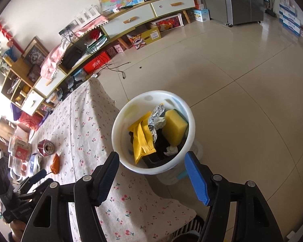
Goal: Collect trash
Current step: 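Move both open tools back over the table toward the red can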
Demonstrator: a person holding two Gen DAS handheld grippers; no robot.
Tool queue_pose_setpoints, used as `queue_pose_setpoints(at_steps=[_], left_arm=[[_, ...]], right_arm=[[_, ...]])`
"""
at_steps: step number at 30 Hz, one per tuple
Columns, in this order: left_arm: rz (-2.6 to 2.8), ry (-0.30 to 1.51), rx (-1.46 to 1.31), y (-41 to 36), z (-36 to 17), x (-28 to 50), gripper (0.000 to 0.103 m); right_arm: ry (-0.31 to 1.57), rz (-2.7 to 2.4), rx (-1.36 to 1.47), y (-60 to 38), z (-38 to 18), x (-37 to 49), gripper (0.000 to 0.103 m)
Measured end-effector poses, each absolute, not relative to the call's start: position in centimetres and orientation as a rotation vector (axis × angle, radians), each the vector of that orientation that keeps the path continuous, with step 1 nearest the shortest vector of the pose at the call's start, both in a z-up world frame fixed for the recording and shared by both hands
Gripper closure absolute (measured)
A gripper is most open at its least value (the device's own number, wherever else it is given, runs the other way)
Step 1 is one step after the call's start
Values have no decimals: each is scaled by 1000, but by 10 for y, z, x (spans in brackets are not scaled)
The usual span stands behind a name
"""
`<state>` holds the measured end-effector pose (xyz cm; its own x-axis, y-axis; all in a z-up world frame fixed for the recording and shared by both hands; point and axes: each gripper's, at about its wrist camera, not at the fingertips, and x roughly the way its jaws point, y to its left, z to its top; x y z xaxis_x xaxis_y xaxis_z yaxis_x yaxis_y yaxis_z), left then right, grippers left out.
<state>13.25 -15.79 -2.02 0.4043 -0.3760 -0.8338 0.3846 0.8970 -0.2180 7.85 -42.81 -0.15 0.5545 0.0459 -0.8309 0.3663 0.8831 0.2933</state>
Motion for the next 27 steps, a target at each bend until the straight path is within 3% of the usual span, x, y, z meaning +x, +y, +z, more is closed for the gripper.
queue_pose_setpoints(at_steps=[9,27], left_arm=[[-374,1036,-13,-84,-21,123,4],[-163,1016,-131,31,-21,110,2]], right_arm=[[995,-158,376,-384,1,92,25],[1067,-19,205,-260,-11,139,22]])
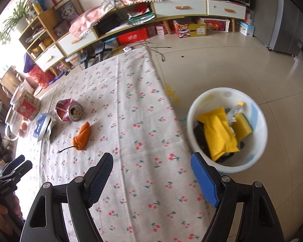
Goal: Collect trash
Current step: 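Move both open tools back over the table toward the red can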
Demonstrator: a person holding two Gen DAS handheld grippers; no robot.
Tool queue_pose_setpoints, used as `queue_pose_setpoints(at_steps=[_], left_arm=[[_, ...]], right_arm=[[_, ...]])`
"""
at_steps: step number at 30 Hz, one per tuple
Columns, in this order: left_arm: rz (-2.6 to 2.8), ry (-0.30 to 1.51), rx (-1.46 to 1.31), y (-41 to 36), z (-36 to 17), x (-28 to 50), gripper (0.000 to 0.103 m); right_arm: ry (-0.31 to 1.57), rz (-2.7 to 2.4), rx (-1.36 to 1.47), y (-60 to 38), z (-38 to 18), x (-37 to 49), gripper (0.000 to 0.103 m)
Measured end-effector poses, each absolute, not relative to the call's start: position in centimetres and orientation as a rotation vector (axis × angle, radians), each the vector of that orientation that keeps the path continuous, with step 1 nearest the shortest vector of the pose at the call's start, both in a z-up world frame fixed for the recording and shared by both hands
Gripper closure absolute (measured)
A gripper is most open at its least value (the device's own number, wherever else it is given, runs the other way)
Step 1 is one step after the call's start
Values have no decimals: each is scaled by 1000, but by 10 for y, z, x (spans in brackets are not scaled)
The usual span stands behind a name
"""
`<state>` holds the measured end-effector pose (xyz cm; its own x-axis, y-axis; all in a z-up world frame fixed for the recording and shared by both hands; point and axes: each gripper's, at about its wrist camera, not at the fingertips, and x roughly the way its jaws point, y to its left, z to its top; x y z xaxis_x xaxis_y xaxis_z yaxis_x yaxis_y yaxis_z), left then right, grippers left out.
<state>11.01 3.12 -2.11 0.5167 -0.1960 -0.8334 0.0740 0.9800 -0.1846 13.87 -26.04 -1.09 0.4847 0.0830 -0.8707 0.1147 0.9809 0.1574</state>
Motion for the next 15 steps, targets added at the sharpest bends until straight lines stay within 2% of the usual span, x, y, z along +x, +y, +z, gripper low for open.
queue_pose_setpoints(at_steps=[15], left_arm=[[24,1046,-159,107,-30,82,2]], right_arm=[[1140,70,106,-162,-37,177,22]])
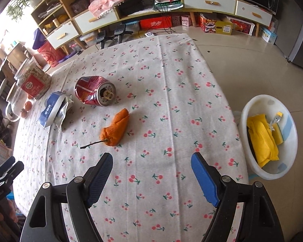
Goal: Collect trash
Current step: 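Move both open tools back over the table toward the red can, then grasp the orange peel with the right tool while the left tool grasps the blue tissue box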
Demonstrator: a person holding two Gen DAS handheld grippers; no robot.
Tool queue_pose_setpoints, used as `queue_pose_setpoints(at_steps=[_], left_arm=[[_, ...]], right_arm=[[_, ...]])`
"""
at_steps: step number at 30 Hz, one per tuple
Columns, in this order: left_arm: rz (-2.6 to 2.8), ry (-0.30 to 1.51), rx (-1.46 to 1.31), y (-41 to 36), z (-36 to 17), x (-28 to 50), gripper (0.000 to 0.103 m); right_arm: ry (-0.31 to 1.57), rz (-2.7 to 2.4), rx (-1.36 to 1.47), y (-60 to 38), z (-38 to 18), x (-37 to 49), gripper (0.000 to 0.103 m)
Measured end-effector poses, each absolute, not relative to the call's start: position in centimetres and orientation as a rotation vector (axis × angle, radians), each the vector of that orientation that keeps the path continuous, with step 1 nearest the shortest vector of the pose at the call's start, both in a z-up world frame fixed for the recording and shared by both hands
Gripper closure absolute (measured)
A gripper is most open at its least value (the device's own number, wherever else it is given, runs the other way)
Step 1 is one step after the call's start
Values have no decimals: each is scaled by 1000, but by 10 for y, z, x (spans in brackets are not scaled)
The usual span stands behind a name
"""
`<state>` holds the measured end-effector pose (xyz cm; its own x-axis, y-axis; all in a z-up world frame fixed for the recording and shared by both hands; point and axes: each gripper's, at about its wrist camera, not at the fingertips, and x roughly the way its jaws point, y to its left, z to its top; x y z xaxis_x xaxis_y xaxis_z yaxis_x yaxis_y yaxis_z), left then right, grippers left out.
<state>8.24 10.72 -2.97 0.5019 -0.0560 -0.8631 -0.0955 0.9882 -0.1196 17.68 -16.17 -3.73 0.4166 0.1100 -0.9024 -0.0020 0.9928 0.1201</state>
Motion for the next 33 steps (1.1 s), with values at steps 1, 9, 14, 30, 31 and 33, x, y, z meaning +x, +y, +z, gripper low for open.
queue_pose_setpoints(at_steps=[1,9,14,30,31,33], left_arm=[[25,1050,-165,110,-31,82,2],[38,1048,-204,127,-29,77,2],[46,1056,-213,134,-31,76,2],[37,1064,-213,133,-33,74,2],[37,1063,-214,133,-33,74,2],[35,1057,-218,134,-34,74,2]], right_arm=[[1143,74,99,-156,-39,180,22],[1176,110,136,-122,-61,206,22],[1195,93,136,-109,-77,222,22],[1192,104,7,-83,-93,220,73],[1194,109,16,-84,-92,219,74],[1198,122,41,-87,-90,218,75]])
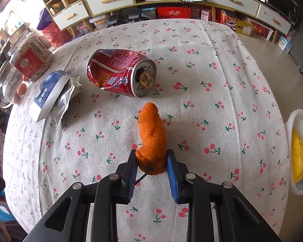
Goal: Collect trash
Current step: 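Grasp the orange peel with the right tool while the left tool grasps the blue tissue box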
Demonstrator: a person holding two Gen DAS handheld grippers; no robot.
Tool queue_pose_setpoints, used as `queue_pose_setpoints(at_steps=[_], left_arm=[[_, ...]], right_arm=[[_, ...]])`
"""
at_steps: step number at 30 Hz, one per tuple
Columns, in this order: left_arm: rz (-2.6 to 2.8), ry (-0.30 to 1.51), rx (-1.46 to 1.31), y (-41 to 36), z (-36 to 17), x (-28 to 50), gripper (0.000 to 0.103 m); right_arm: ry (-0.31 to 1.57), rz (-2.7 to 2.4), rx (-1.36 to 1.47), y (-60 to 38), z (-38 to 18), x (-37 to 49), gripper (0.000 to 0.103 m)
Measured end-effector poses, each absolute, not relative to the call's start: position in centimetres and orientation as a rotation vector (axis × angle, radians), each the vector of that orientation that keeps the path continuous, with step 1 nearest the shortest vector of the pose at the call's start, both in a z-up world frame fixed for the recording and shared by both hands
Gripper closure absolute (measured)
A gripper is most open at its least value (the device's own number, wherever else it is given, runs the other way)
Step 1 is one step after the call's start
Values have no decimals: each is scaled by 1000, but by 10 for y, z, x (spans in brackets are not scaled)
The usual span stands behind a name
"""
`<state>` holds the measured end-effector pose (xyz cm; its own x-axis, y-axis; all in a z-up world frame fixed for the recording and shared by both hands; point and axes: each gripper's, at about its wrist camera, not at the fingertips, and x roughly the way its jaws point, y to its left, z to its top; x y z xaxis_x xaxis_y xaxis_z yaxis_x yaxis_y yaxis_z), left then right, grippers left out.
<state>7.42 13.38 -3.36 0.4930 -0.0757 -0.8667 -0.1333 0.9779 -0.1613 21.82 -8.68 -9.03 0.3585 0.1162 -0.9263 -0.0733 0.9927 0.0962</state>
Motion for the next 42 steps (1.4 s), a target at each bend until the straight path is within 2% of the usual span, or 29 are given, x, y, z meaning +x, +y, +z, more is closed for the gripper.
queue_pose_setpoints(at_steps=[9,18,29,30,34,42], left_arm=[[31,1049,-194,132,-43,90,2],[-9,1046,-119,118,-42,149,2],[-54,1063,41,100,-69,206,3],[-52,1065,34,101,-72,208,5],[-57,1089,-2,105,-77,211,28],[-34,1042,0,107,-61,194,29]], right_arm=[[1159,168,66,-103,-63,201,76],[1125,208,92,-123,-41,199,76],[1131,202,101,-144,-38,207,76],[1134,198,101,-146,-39,208,76],[1145,189,105,-152,-43,211,76],[1139,199,107,-151,-40,207,76]])
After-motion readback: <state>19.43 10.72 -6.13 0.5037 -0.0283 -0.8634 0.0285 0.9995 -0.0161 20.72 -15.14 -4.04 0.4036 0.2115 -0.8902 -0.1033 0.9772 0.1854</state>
